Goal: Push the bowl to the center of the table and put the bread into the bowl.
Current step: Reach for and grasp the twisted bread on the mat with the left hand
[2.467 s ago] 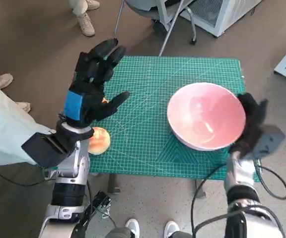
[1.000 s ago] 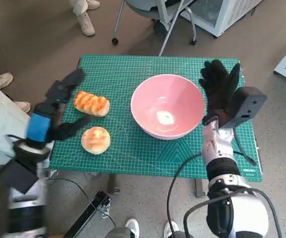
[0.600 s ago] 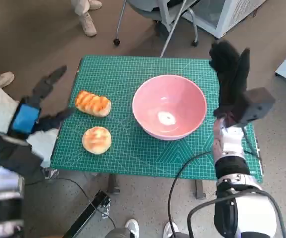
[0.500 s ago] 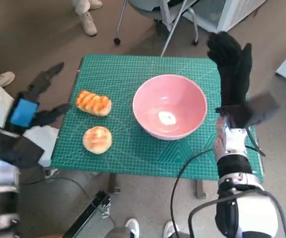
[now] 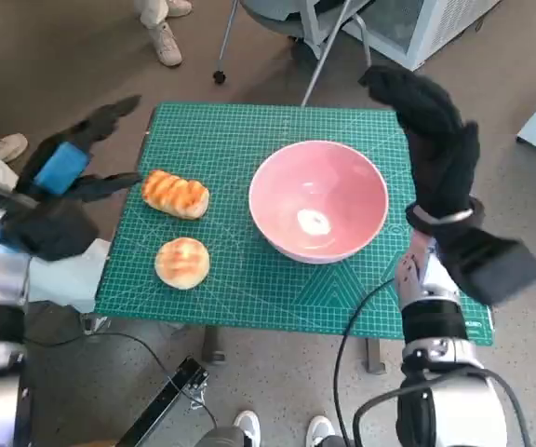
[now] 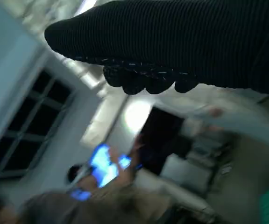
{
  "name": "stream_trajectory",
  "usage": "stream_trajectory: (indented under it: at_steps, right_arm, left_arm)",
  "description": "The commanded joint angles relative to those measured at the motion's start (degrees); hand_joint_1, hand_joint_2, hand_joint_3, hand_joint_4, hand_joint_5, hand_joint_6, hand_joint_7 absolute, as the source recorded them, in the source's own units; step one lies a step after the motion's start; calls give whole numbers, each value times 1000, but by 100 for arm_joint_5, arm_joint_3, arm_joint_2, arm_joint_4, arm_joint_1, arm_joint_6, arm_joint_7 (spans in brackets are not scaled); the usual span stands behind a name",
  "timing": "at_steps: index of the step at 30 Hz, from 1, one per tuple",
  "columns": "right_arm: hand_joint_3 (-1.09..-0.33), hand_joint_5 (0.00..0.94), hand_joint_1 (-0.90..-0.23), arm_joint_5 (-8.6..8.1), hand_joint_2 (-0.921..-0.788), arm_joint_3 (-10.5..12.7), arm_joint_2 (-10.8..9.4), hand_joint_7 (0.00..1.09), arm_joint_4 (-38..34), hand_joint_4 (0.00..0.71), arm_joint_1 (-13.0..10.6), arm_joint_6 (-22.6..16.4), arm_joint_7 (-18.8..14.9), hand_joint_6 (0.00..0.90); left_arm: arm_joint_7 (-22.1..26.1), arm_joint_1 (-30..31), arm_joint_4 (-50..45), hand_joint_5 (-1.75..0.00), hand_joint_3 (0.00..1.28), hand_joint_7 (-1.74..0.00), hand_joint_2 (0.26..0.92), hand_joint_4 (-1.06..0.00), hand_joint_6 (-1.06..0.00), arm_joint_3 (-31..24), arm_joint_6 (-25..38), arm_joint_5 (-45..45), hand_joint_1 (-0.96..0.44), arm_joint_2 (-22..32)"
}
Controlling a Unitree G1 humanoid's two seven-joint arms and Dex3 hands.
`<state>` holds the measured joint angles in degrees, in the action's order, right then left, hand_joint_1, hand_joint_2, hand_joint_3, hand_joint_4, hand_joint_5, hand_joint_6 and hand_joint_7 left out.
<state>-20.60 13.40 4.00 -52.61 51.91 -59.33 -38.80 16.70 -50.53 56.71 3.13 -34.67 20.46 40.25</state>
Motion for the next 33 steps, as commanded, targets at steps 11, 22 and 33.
stream_trajectory:
  at_steps: [11,22,33]
  right_arm:
    - [-705,13,-583,-116,-921,-262,-16,983,836,336,-637,72,-118,-1]
    - [-690,9,-580,-79,-921,-200,117,926,770,326,-736,-48,-58,-1]
    - [-696,8,-583,15,-921,-185,202,871,852,327,-849,-129,179,1]
  left_arm:
    - [-1,-1329,1278,0,6,-80,812,-263,-333,1510,869,1322,-192,-480]
    - [342,-1722,1736,0,0,-45,769,-228,-328,2101,1611,1727,-270,-891]
    - [791,-1700,1936,0,0,-39,762,-199,-357,2258,2274,1726,-137,-1284]
